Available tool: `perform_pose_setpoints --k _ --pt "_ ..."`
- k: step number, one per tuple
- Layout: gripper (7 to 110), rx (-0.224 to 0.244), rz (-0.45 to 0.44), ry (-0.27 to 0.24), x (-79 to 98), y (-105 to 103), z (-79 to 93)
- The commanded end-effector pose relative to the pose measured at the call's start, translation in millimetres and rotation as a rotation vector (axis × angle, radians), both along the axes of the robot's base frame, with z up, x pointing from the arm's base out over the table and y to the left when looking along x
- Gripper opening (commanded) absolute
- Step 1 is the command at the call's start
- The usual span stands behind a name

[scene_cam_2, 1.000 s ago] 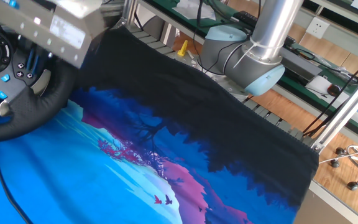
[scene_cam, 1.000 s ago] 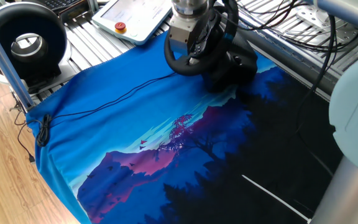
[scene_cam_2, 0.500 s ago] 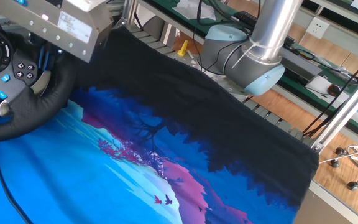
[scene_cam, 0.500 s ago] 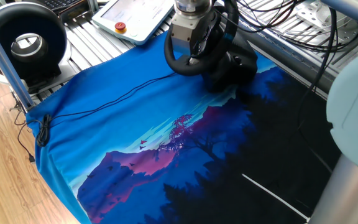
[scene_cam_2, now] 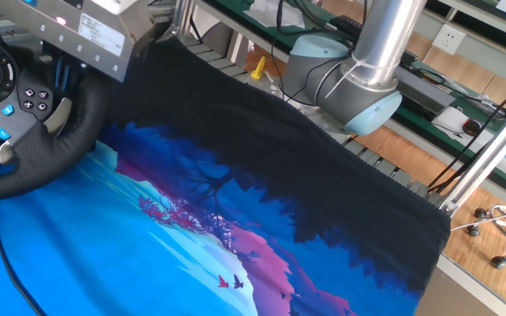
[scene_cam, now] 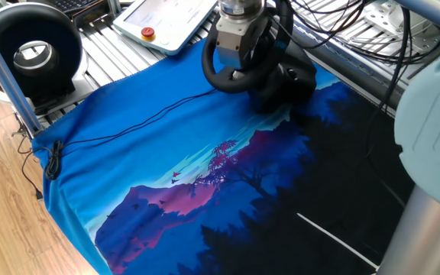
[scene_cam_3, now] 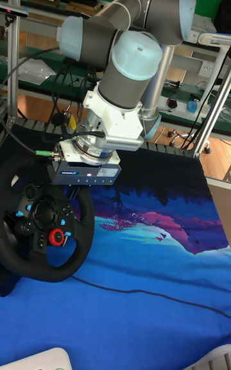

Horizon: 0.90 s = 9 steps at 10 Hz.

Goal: Rotate the steering wheel 90 degrees clockwise

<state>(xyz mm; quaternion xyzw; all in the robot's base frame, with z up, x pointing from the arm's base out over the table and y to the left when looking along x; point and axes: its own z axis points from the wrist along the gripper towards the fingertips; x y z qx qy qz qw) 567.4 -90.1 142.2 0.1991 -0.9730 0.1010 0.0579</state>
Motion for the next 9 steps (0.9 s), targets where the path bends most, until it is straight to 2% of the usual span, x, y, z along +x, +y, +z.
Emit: perform_pose_setpoints --k 1,5,9 --pt "7 -0.006 0.001 0.008 -0.9 -10.3 -1.5" --pt "7 0.021 -0.003 -0.005 4.3 -4.3 -11.1" --pt "7 0.046 0.009 -0.031 11.8 2.1 -12.0"
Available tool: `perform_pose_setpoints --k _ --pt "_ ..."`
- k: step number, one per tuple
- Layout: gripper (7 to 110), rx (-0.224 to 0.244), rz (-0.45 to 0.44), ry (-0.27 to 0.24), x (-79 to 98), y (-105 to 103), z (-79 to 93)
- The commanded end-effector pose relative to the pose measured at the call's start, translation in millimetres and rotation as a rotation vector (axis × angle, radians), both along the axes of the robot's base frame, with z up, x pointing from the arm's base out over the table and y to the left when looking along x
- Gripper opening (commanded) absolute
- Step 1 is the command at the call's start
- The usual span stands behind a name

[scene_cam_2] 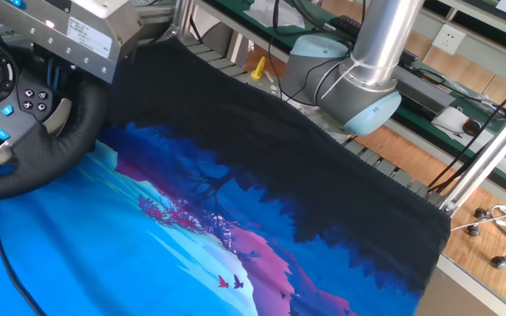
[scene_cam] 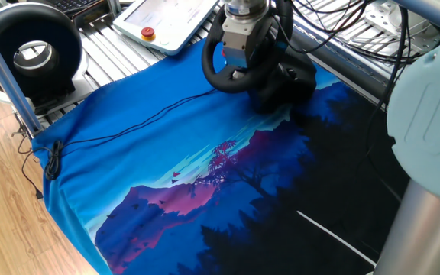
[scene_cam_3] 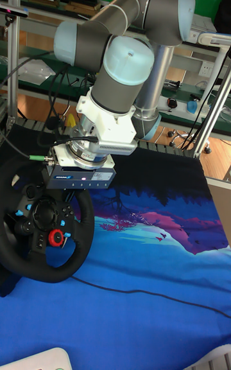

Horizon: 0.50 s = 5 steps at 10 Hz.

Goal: Rotate the steering wheel 90 degrees clockwise

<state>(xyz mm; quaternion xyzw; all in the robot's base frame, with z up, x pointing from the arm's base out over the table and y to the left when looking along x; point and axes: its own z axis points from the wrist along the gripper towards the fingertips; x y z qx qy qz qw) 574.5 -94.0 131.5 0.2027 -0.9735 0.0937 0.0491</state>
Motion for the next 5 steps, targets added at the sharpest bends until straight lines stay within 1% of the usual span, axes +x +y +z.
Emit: perform_pose_setpoints --k 1,3,5 --pt "7 0.034 0.005 -0.027 7.2 8.4 -1.5" --pt "7 0.049 0.007 -0.039 9.7 13.7 -3.6" --pt "7 0.045 0.01 -0.045 12.9 12.9 -4.5"
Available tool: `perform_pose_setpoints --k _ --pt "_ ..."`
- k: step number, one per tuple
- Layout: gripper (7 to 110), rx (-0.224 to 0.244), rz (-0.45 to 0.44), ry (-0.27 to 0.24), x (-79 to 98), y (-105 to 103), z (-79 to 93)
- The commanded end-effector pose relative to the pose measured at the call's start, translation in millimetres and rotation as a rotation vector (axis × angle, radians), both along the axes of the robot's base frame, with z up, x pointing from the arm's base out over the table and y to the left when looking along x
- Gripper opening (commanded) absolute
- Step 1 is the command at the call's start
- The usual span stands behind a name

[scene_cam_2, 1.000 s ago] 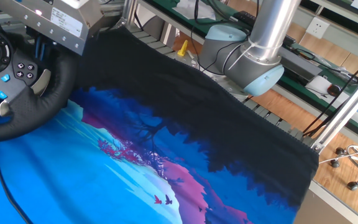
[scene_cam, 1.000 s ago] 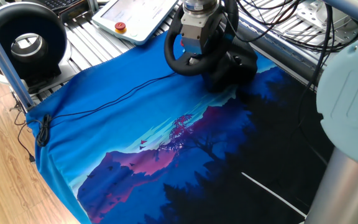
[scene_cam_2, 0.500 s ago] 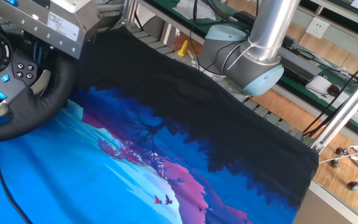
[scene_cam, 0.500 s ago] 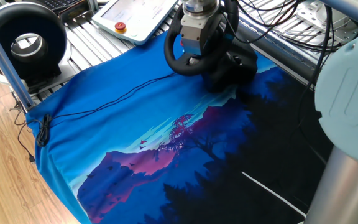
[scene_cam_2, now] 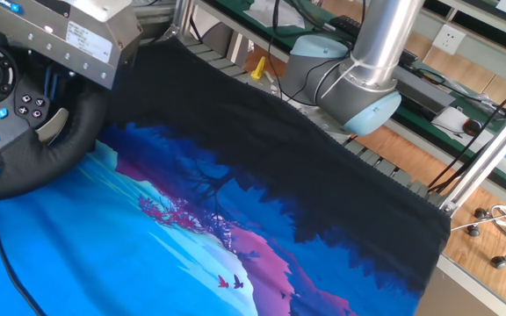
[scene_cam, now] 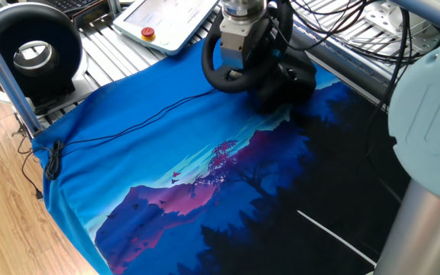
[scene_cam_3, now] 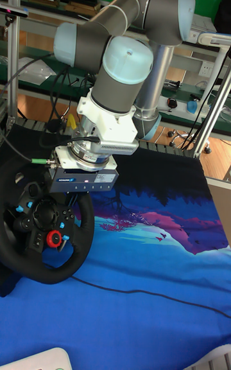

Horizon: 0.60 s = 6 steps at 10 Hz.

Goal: Rotate the steering wheel 90 degrees clockwise

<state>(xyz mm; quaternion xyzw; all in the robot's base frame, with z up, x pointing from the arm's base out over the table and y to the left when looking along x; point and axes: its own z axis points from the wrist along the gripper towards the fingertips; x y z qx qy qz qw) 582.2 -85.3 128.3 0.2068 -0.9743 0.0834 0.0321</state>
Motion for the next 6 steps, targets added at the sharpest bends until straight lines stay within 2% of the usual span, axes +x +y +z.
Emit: perform_pose_setpoints --k 1,3,4,6 --pt "7 0.014 0.003 -0.024 8.6 3.2 -2.9" --pt "7 -0.029 0.002 -0.041 15.0 0.6 1.3" --pt "7 -0.049 0.016 -0.068 22.0 -2.6 6.1" --pt "7 -0.058 0.047 -0.091 28.8 -5.5 14.6"
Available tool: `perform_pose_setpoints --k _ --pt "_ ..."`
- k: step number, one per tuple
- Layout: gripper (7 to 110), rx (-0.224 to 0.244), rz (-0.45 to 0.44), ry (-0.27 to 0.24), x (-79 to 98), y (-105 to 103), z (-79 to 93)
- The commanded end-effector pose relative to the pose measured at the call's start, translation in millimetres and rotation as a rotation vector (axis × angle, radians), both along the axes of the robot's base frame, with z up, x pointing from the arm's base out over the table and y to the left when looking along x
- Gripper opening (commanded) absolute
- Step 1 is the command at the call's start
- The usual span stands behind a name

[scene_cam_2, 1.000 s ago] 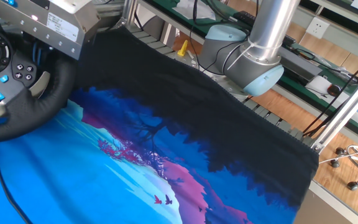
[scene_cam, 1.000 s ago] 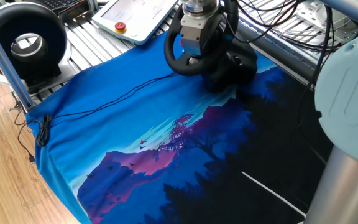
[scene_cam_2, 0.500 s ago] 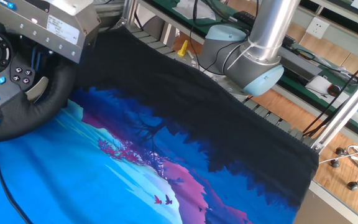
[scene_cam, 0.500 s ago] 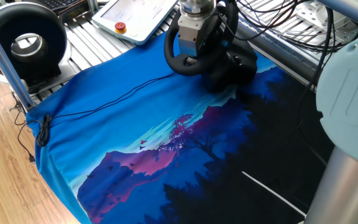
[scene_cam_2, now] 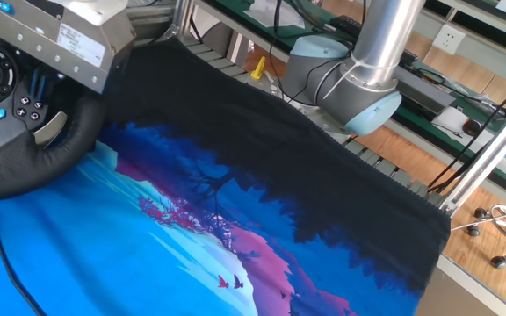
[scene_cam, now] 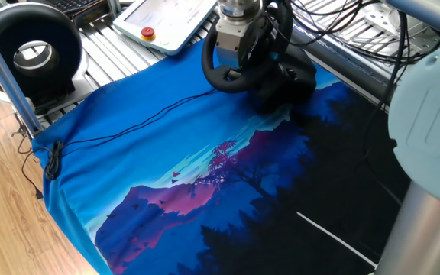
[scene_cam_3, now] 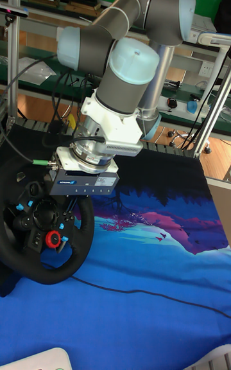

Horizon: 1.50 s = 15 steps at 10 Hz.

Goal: Rotate the steering wheel 90 degrees clockwise

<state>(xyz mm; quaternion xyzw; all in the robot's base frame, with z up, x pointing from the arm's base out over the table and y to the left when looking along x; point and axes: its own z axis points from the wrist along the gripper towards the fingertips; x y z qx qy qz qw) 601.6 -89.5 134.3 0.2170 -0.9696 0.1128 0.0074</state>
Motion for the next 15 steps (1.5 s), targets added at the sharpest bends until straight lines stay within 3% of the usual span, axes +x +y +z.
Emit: perform_pose_setpoints --k 1,3,5,6,8,9,15 --pt "7 -0.012 0.019 -0.019 5.6 -1.6 11.7" --pt "7 0.003 -0.01 0.069 -16.8 -0.6 7.7" --pt "7 0.001 -0.005 0.081 -18.0 -8.2 -5.8" --pt "7 -0.023 -0.009 0.109 -24.6 -16.5 -7.6" --pt "7 -0.06 -0.022 0.177 -41.1 -26.4 0.0" --pt "7 -0.049 -0.027 0.206 -49.0 -22.3 1.9" --pt "7 0.049 0.043 0.026 -1.0 5.1 -5.7"
